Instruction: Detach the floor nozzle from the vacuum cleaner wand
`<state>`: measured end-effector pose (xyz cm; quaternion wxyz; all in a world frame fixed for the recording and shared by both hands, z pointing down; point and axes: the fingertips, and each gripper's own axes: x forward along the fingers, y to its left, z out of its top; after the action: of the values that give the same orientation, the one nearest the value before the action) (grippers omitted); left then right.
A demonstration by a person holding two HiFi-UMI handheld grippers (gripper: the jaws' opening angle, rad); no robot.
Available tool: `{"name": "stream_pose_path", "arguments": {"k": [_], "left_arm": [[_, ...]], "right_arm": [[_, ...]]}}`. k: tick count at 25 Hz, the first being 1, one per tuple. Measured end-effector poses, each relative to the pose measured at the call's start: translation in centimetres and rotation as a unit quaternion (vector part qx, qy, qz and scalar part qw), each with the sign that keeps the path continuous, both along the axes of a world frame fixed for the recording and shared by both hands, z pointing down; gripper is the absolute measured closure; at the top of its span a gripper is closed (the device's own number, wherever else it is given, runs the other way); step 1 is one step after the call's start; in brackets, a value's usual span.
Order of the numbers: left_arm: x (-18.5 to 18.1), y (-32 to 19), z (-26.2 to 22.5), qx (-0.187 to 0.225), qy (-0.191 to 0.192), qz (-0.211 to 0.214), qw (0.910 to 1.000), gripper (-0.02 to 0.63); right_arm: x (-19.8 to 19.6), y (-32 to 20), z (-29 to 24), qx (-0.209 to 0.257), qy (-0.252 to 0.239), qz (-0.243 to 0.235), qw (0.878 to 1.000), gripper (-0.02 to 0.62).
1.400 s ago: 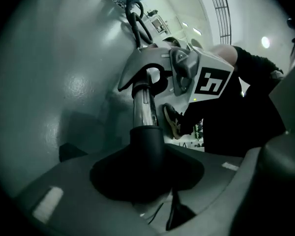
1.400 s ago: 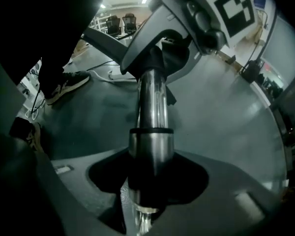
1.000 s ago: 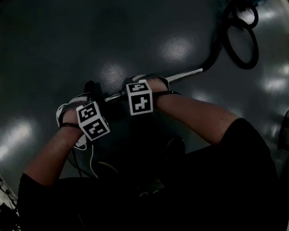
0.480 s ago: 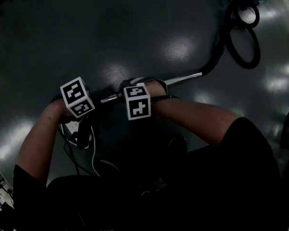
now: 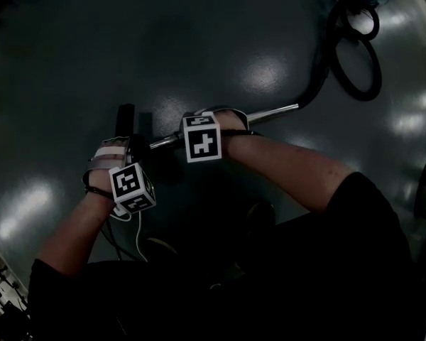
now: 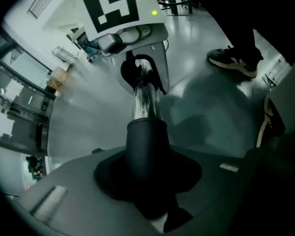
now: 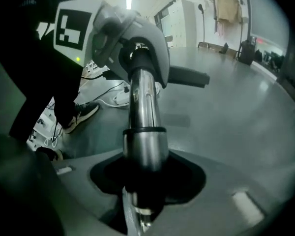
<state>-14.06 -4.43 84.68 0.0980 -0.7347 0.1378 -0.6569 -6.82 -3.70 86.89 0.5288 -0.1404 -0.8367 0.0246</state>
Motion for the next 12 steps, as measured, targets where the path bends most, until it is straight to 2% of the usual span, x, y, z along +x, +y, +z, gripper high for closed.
{"name": "stream_pose_path", "arguments": {"k": [1, 2, 3, 4, 5, 6, 7, 8, 9, 10, 11, 12], "left_arm": [[-0.1, 0.0, 0.1, 0.002, 0.006, -0.001, 1.0000, 0.480], [0.0, 0.4, 0.3, -0.025, 0.018, -0.010, 0.9995, 0.480], [0.2, 1.1, 0.6, -0.073, 0.037, -0.027, 0.9963, 0.480], [0.5, 2.1, 0.9, -0.137, 0.059, -0.049, 0.9876, 0.479], [0.8, 3.2, 0.9, -0.209, 0.082, -0.077, 0.9714, 0.479], [1.0, 4.4, 0.8, -0.286, 0.105, -0.110, 0.9460, 0.479], [1.2, 5.7, 0.5, -0.361, 0.126, -0.145, 0.9124, 0.479], [1.4, 6.8, 0.1, -0.423, 0.144, -0.176, 0.8772, 0.479], [1.5, 7.5, -0.2, -0.463, 0.158, -0.197, 0.8499, 0.479], [1.6, 7.8, -0.3, -0.478, 0.168, -0.207, 0.8371, 0.479], [1.6, 7.7, -0.1, -0.471, 0.170, -0.207, 0.8407, 0.479], [1.5, 7.3, 0.3, -0.442, 0.163, -0.195, 0.8602, 0.479]], "right_arm": [[-0.1, 0.0, 0.0, 0.006, -0.001, 0.001, 1.000, 0.423], [-0.2, 0.0, 0.2, 0.011, -0.001, 0.001, 1.000, 0.422], [-0.1, 0.1, 0.4, 0.017, 0.000, -0.001, 1.000, 0.420], [0.0, 0.4, 0.6, 0.022, 0.002, -0.006, 1.000, 0.419], [0.1, 0.7, 0.9, 0.027, 0.004, -0.012, 1.000, 0.420], [0.1, 1.0, 1.2, 0.032, 0.006, -0.020, 0.999, 0.420], [0.0, 1.4, 1.3, 0.038, 0.007, -0.027, 0.999, 0.420], [-0.1, 1.7, 1.5, 0.045, 0.006, -0.034, 0.998, 0.420], [-0.3, 1.9, 1.6, 0.051, 0.005, -0.038, 0.998, 0.422], [-0.4, 2.0, 1.7, 0.054, 0.004, -0.040, 0.998, 0.420], [-0.4, 2.0, 1.9, 0.053, 0.003, -0.038, 0.998, 0.420], [-0.3, 2.0, 2.0, 0.049, 0.003, -0.035, 0.998, 0.420]]}}
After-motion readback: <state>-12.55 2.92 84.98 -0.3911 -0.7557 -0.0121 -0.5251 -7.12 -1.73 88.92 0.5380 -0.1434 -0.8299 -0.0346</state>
